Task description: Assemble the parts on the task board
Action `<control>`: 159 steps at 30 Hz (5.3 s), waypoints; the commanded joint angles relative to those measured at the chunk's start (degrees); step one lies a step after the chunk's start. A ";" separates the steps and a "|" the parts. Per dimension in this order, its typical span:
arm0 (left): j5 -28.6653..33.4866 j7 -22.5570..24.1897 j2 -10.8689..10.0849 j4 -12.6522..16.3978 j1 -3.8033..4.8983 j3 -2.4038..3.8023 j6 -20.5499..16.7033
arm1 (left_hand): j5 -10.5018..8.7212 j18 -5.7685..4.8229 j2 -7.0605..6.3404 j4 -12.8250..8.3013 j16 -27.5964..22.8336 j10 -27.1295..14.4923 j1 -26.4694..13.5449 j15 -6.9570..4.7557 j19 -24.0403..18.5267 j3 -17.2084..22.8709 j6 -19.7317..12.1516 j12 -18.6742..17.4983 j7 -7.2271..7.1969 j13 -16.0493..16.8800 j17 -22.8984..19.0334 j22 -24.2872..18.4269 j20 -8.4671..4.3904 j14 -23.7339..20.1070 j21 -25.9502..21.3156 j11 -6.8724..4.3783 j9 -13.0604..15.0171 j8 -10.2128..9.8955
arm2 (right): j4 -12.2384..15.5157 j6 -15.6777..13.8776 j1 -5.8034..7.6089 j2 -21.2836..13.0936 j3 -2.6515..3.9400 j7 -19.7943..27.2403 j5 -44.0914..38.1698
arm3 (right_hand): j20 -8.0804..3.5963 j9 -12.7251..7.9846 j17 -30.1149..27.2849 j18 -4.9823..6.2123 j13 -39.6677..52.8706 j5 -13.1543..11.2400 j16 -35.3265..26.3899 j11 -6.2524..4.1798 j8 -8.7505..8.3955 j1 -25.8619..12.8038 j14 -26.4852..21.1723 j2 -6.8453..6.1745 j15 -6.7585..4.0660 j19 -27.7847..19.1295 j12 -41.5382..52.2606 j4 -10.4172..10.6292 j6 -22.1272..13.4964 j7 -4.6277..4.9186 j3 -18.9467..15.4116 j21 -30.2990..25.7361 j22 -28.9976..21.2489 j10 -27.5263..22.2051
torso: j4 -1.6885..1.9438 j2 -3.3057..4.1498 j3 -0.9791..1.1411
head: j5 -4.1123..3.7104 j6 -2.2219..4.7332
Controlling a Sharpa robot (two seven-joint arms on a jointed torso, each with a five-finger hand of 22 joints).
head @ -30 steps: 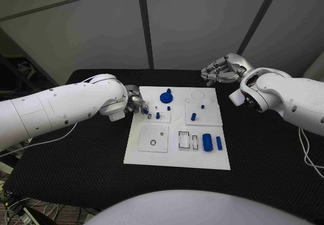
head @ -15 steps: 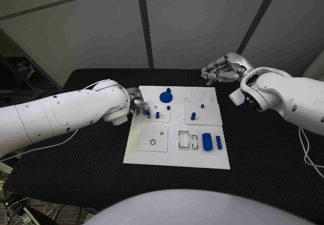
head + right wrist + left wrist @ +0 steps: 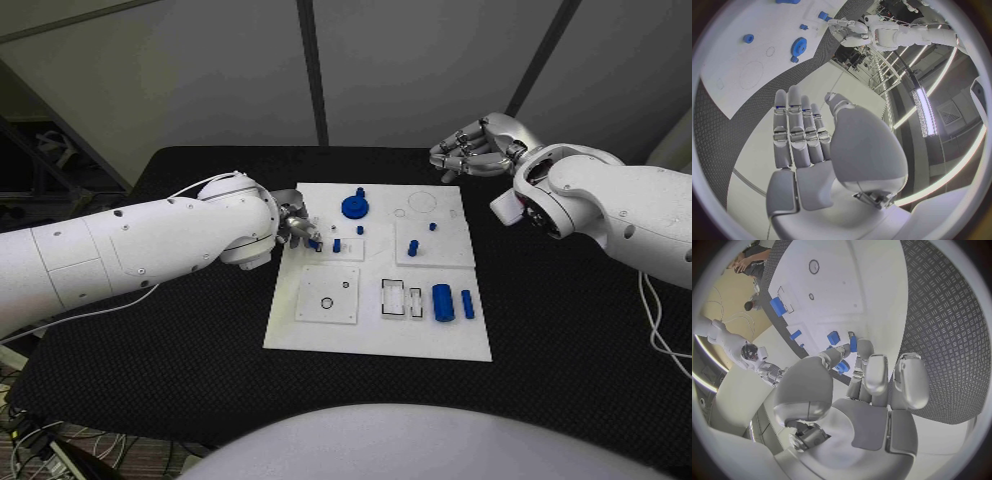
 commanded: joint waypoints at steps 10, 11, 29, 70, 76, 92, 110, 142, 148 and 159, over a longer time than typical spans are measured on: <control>-3.64 -0.74 0.10 0.73 -0.21 -0.04 2.41 | 0.16 0.21 0.54 -6.48 0.08 1.61 0.12 -0.34 0.24 6.64 -0.37 -0.03 -0.12 0.02 0.05 10.80 -0.26 1.36 0.12 -1.43 -0.09 0.28 | 0.02 0.35 0.01 0.01 0.02 0.42 -0.05 | 0.23 -0.05 -0.02 0.64 0.06 0.21 -0.39 -0.01 -0.17 -0.20 -0.24 0.10 0.20 0.02 -0.14 -0.04 -0.29 0.04 -0.19 -0.39 -0.06 -0.28 | 0.00 -0.02 0.05 | -0.04 0.02; -3.65 -0.74 0.17 0.69 -0.22 -0.04 2.35 | 0.16 0.21 0.54 -6.48 0.08 1.61 0.12 -0.34 0.24 6.64 -0.37 -0.03 -0.12 0.02 0.05 10.80 -0.26 1.36 0.12 -1.43 -0.09 0.28 | 0.02 0.35 0.00 0.01 0.02 0.42 -0.05 | 0.23 -0.05 -0.02 0.64 0.06 0.21 -0.39 -0.01 -0.17 -0.20 -0.24 0.10 0.20 0.02 -0.14 -0.04 -0.29 0.04 -0.19 -0.39 -0.06 -0.28 | 0.01 -0.02 0.06 | -0.01 0.02; -3.93 -0.83 0.93 0.22 -0.26 -0.04 2.41 | 0.13 0.20 0.76 -6.43 0.10 1.69 0.06 -0.33 0.26 6.70 -0.40 0.04 -0.11 0.04 0.07 10.81 -0.26 1.37 0.18 -1.42 -0.12 0.50 | -0.03 0.47 -0.01 0.12 0.02 0.49 -0.05 | 0.24 -0.04 -0.02 0.65 0.08 0.32 -0.40 0.00 -0.16 -0.19 -0.25 0.14 0.21 0.05 -0.12 -0.06 -0.30 0.05 -0.18 -0.46 -0.10 -0.30 | 0.02 0.00 0.05 | -0.13 0.02; -5.70 -1.02 2.01 -1.22 -0.27 -0.04 6.73 | -2.36 0.11 -1.24 -1.78 0.05 2.28 -4.71 -0.49 0.36 -1.87 -0.92 2.06 -0.83 1.52 0.13 10.89 -0.28 1.43 0.47 -1.78 -2.73 3.59 | -0.11 0.72 -0.02 0.12 0.01 0.47 -0.05 | 0.25 -0.03 -0.02 0.65 0.08 0.34 -0.41 0.02 -0.15 -0.23 -0.25 0.13 0.21 0.07 -0.11 -0.05 -0.32 0.06 -0.20 -0.50 -0.13 -0.32 | 0.00 0.00 0.07 | -0.29 0.02; -5.70 -1.02 2.04 -1.40 -0.27 -0.04 6.85 | -2.43 0.06 -1.41 -0.77 0.06 2.43 -5.18 -0.53 0.48 -3.43 -0.66 2.56 -0.89 1.93 0.15 10.97 -0.32 1.45 0.70 -1.82 -3.53 3.89 | -0.10 0.74 -0.02 0.08 0.01 0.47 -0.05 | 0.25 -0.03 -0.02 0.65 0.08 0.34 -0.41 0.02 -0.15 -0.23 -0.25 0.13 0.21 0.07 -0.11 -0.05 -0.32 0.06 -0.20 -0.50 -0.13 -0.32 | 0.00 -0.01 0.03 | -0.31 0.02; -5.97 -0.98 2.42 -2.28 -0.26 -0.02 6.65 | -2.54 0.04 -1.77 1.74 0.03 2.25 -6.25 -0.51 0.55 -7.31 -0.40 2.91 -0.84 1.94 0.17 10.99 -0.33 1.46 0.73 -1.76 -5.46 4.39 | -0.07 0.83 -0.02 0.05 0.01 0.49 -0.05 | 0.25 -0.03 -0.02 0.65 0.08 0.34 -0.41 0.02 -0.15 -0.23 -0.25 0.13 0.21 0.07 -0.11 -0.05 -0.32 0.06 -0.20 -0.50 -0.13 -0.32 | -0.02 0.01 0.06 | -0.45 0.02; -6.06 -0.92 1.95 -2.15 -0.26 0.13 5.25 | -2.40 0.03 -2.54 6.03 0.01 2.05 -7.78 -0.43 0.63 -13.91 -0.17 3.40 -0.70 1.96 0.21 11.01 -0.28 1.47 0.74 -1.61 -8.22 5.12 | -0.11 0.87 -0.02 0.05 0.01 0.50 -0.05 | 0.25 -0.03 -0.02 0.65 0.08 0.34 -0.41 0.02 -0.15 -0.23 -0.25 0.13 0.21 0.07 -0.11 -0.05 -0.32 0.06 -0.20 -0.50 -0.13 -0.32 | 0.00 0.00 0.00 | -0.52 0.02; -1.63 16.54 1.74 -1.04 -0.29 3.02 -13.36 | -1.45 7.16 -2.14 11.38 -28.53 -21.25 17.06 5.61 -24.16 -30.06 -13.78 -12.25 5.38 -11.64 -21.99 -9.76 5.29 -17.62 -53.42 5.03 -17.20 1.83 | -0.39 0.85 -0.17 0.19 0.00 0.63 -0.05 | 0.28 -0.03 -0.03 0.65 0.09 0.42 -0.43 0.04 -0.15 -0.30 -0.28 0.16 0.24 0.10 -0.10 -0.03 -0.37 0.08 -0.23 -0.61 -0.20 -0.37 | -0.07 0.03 0.09 | -1.18 0.12; -4.79 24.92 3.20 -2.00 -0.37 1.95 -17.90 | -1.47 7.29 -3.47 8.58 -23.22 -19.77 24.56 5.02 -20.01 -25.59 -11.64 -14.91 5.02 -16.00 -22.21 -9.80 4.89 -15.29 -52.31 4.67 -20.16 -0.14 | -0.43 0.97 -0.19 0.28 -0.01 0.71 -0.05 | 0.28 -0.03 -0.03 0.65 0.09 0.43 -0.44 0.04 -0.15 -0.28 -0.30 0.15 0.24 0.10 -0.11 -0.05 -0.38 0.08 -0.22 -0.63 -0.21 -0.39 | -0.07 -0.01 0.06 | -1.41 0.50; -15.87 29.06 5.68 -4.11 -0.41 -0.02 -15.09 | -1.99 5.84 -6.39 8.90 -7.22 -19.65 25.15 5.03 -13.35 -23.83 -8.99 -22.47 3.96 -23.96 -16.58 -2.51 4.62 -9.36 -38.84 4.91 -24.92 -5.58 | -0.44 0.99 -0.25 0.46 -0.01 0.78 -0.05 | 0.28 -0.03 -0.03 0.65 0.09 0.50 -0.46 0.04 -0.16 -0.21 -0.32 0.20 0.24 0.11 -0.11 -0.09 -0.42 0.09 -0.18 -0.67 -0.23 -0.43 | -0.04 -0.01 0.02 | -1.78 0.77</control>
